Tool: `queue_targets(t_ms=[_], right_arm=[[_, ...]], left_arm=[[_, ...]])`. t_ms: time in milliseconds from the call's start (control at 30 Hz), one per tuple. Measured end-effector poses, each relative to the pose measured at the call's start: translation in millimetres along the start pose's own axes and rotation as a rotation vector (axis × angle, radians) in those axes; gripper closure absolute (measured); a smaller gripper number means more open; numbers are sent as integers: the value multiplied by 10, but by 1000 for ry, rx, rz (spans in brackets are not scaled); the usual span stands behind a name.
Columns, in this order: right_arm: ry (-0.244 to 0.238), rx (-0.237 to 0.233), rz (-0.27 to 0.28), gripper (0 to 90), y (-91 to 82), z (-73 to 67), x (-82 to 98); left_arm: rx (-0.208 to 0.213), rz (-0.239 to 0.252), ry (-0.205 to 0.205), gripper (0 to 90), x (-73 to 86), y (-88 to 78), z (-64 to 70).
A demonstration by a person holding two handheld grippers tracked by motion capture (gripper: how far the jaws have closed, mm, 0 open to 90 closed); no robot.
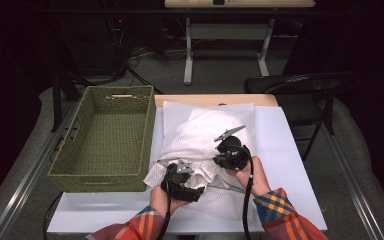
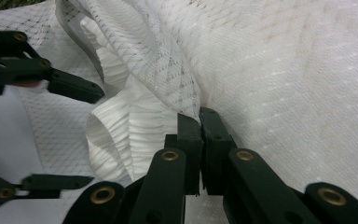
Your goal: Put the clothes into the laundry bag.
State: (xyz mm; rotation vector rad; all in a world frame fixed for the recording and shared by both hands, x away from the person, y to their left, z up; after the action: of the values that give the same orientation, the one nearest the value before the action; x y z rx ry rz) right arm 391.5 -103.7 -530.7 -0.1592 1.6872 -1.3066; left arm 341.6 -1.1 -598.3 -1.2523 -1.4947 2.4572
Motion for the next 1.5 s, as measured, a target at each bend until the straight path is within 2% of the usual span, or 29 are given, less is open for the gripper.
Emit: queue_targets(t_ms=[100,167,233,333,400,433,467,500,567,667,700,767,833,867,900,967,1033,1067,1100,1167,1233,1300,1333,1367,1433,1500], right_arm=[[0,-5,3,883,12,-23,-5],[-7,-1,2,885,14,-24,-5],[-6,-4,3,886,4,-35,-12],[0,-19,32,889,-39,-67,-61],[5,-29,48,890,-82,-80,-90],[12,-31,61,889,-106,-76,-106],[15,-28,64,890,-117,-66,-108],[20,-24,64,890,-120,-43,-102],[34,-23,52,889,-92,10,-59],[48,-24,17,887,-15,48,23],[48,-24,9,887,0,52,37],[54,-27,-1,886,24,56,55],[49,-32,-3,886,31,40,52],[45,-33,-6,885,30,31,50],[42,-36,-11,885,29,21,50],[42,-37,-10,884,35,9,42],[40,-43,-18,883,36,-8,50],[39,-43,-18,883,38,-13,52],[37,-50,-23,883,36,-28,57],[35,-54,-27,883,39,-44,63],[22,-59,-41,882,52,-64,75],[16,-64,-54,882,73,-86,88],[19,-68,-59,882,81,-101,91],[9,-72,-63,882,89,-104,97],[6,-74,-76,881,102,-115,112],[1,-79,-83,881,118,-122,126]], left_arm=[[-8,7,-8,401,-9,164,-5],[-8,24,-10,605,-51,234,-15],[8,51,-48,732,-163,302,-28],[12,126,-117,779,-448,349,-86],[15,176,-198,780,-657,397,-163],[36,188,-209,780,-707,415,-178],[29,192,-208,778,-743,452,-210],[-5,179,-190,773,-740,495,-252],[25,145,-208,734,-670,538,-274],[32,116,-165,629,-557,512,-287],[30,90,-153,580,-491,477,-294],[53,78,-129,517,-425,406,-286],[41,58,-87,437,-354,306,-277],[54,48,-63,416,-322,259,-265],[42,35,-39,393,-287,215,-260],[65,8,-7,367,-204,131,-228],[45,-20,16,341,-112,71,-233],[50,-36,34,332,-60,38,-233],[19,-53,43,331,-21,19,-265],[6,-60,49,327,1,9,-289],[-37,-75,29,342,65,5,-391],[-49,-93,10,366,109,32,-450],[-64,-93,13,369,116,41,-479],[-60,-80,9,379,117,45,-503],[-66,-60,-10,431,110,40,-531],[-82,-41,-4,475,117,39,-549]])
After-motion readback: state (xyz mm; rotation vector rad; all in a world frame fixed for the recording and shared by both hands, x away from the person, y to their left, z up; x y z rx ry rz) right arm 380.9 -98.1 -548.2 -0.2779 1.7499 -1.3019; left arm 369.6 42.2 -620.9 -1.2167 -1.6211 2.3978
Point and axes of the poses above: each handheld gripper's, and its own axes: y roughly forward along the jaws, x roughly out of its underside, z roughly to its right, the point moved 9 cm from there along y, roughly forward along the jaws, and after that the axes turned 8 degrees about -y, right-handed, at the moved point
